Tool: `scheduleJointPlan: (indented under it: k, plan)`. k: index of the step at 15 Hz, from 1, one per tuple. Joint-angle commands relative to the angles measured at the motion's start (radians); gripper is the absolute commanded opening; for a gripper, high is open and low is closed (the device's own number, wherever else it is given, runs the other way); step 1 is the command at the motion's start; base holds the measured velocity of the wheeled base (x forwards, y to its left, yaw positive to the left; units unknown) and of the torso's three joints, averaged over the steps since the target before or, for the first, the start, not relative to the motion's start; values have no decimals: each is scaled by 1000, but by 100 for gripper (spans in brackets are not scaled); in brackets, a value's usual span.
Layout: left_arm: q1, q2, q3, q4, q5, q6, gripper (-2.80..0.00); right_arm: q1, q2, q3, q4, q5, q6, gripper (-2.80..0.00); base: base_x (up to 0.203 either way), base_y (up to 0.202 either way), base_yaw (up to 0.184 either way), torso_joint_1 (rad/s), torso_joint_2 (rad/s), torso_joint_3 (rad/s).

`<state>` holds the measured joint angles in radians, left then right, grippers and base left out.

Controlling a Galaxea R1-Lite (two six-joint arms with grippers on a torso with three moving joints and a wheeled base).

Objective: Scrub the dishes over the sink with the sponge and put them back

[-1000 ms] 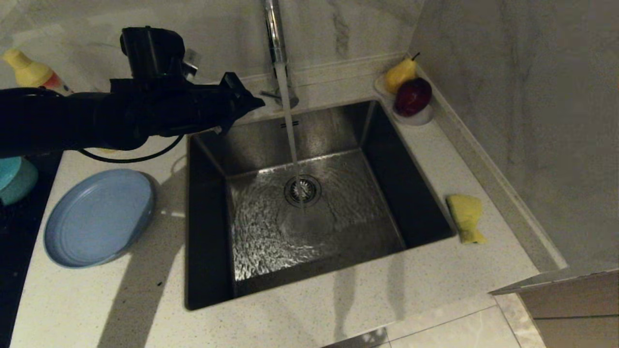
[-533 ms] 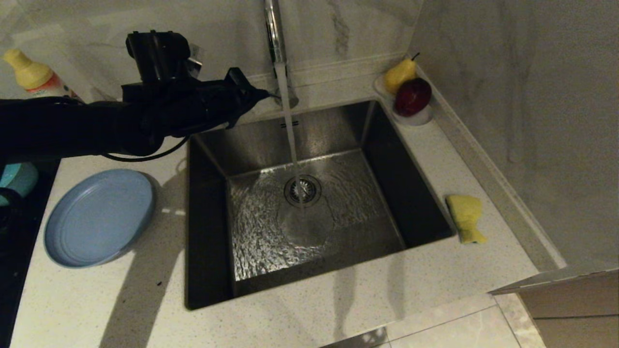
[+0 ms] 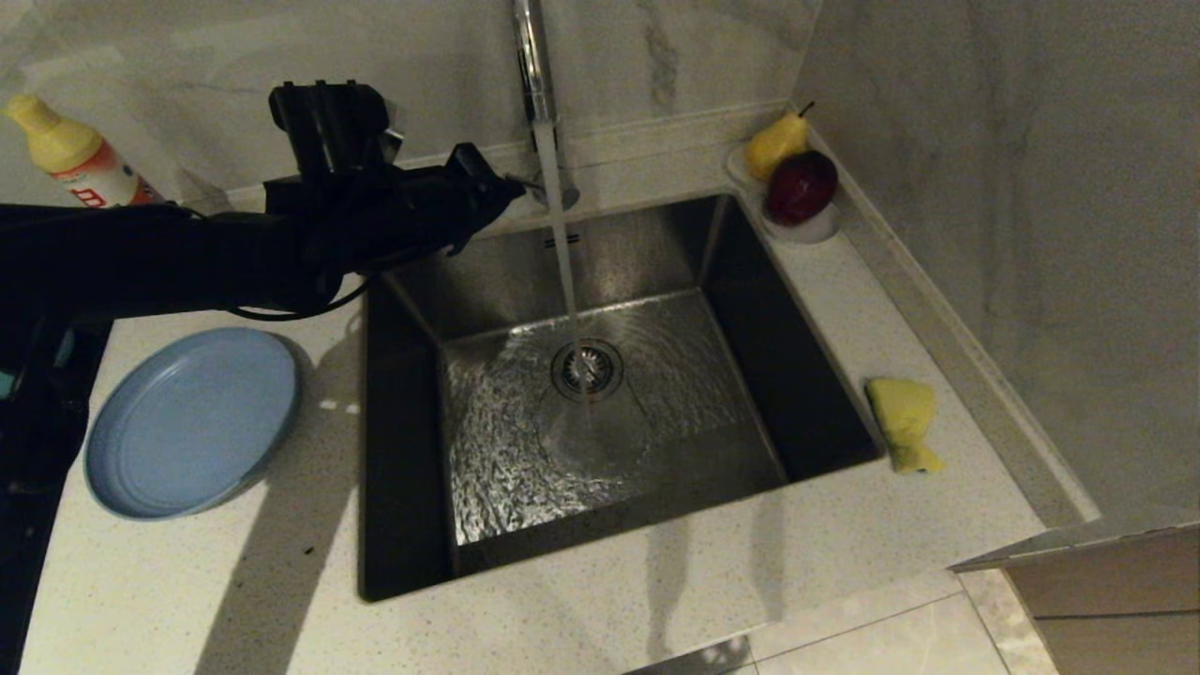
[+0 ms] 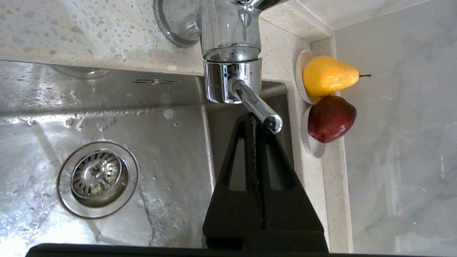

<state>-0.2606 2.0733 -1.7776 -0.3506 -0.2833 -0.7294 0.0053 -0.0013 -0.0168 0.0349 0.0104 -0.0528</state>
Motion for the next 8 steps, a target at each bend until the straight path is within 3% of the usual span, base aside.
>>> scheduleJointPlan:
  k: [1, 4, 8]
  plan:
    - [0, 8, -14, -9, -1, -4, -280, 1, -2, 0, 0, 0, -1, -280, 0, 0, 0, 0, 0, 0]
    - [5, 15, -49, -14, 1, -4, -280, 1, -2, 0, 0, 0, -1, -280, 0, 0, 0, 0, 0, 0]
    - [8, 53, -102, -14, 50, -1, -280, 1, -2, 0, 0, 0, -1, -280, 0, 0, 0, 0, 0, 0]
